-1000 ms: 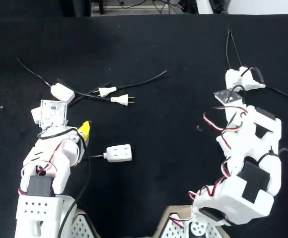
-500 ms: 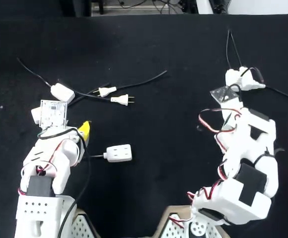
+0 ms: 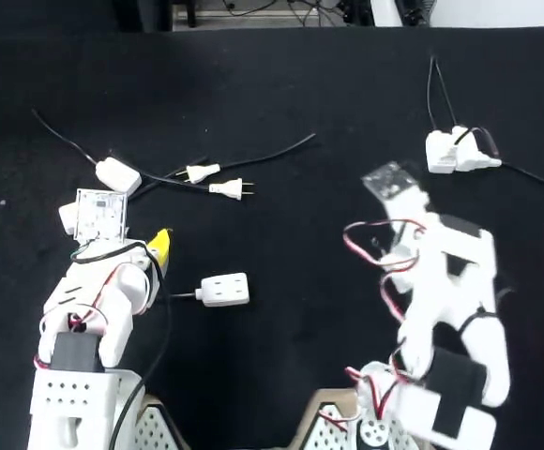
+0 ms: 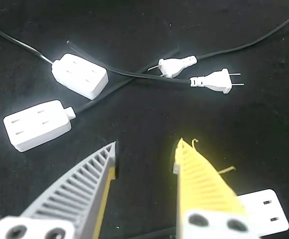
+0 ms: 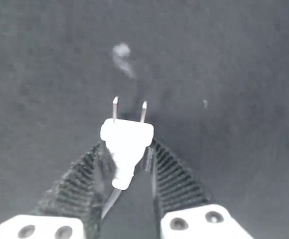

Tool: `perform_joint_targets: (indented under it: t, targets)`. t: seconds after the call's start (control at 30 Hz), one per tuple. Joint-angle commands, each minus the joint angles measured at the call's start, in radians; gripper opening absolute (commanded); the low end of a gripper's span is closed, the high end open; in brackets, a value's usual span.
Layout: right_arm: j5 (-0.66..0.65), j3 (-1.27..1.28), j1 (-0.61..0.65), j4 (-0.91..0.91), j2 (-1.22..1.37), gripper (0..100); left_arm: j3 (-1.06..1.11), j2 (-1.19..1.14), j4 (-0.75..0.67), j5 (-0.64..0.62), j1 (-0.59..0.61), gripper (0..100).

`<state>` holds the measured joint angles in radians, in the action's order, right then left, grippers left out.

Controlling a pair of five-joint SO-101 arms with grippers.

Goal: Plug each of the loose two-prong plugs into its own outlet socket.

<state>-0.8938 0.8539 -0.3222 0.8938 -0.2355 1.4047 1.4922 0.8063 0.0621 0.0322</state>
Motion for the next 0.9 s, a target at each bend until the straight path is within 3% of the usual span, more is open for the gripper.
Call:
perform_joint_targets:
  t: [0.0, 0.2, 0.4, 0.67, 0.87]
  targets:
    - [0.021, 0.005, 0.127, -0.008, -0.124, 1.1, -0.015, 0.012, 0.002, -0.006, 0.010, 20]
    - [0.206, 0.021, 0.430, 0.055, -0.329, 1.1, -0.022, 0.014, 0.002, -0.006, 0.010, 20]
    - [0.327, 0.110, 0.741, -0.077, -0.476, 1.1, -0.028, 0.014, 0.003, -0.055, 0.018, 20]
    - [0.396, 0.263, 0.944, -0.422, -0.490, 1.1, -0.156, 0.015, 0.140, -0.126, 0.064, 20]
    - [0.456, 0.361, 0.974, -0.601, -0.496, 1.1, -0.159, 0.015, 0.135, -0.127, 0.059, 20]
